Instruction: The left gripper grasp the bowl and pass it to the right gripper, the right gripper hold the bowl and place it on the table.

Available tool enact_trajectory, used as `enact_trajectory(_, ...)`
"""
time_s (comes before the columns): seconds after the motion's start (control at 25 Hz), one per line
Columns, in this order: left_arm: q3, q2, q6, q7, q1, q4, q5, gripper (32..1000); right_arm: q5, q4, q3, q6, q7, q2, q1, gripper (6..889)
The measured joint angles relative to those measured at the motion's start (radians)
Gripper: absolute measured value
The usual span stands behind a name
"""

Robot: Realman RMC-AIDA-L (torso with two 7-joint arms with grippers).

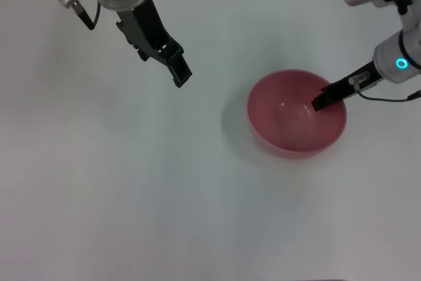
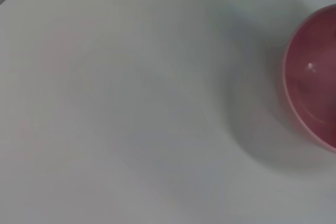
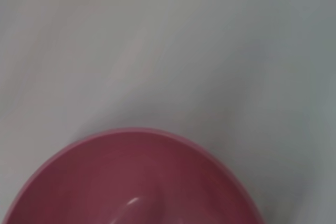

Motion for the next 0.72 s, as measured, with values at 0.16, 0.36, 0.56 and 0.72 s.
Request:
enact_trajectory(0.16,0.000,0.0000,0.001,0.000,0.000,0.000,0.000,858,0.001,-0.001,0.000,0.001,-0.002,-0.001,0.001,357)
enact_trajectory(0.36,0.000,0.0000,0.001,0.001,0.003,0.000,0.000,858,0.005,-0.009,0.002,0.009,-0.015,-0.001,0.002,530)
enact_trajectory(0.56,0.000,0.0000,0.001,0.002,0.006,0.000,0.000,858,0.006,-0.013,0.006,0.011,-0.028,0.001,0.003,639)
enact_trajectory(0.72,0.000,0.0000,0.001,0.002,0.008,0.000,0.000,858,0.007,-0.013,0.008,0.012,-0.029,0.000,0.003,727)
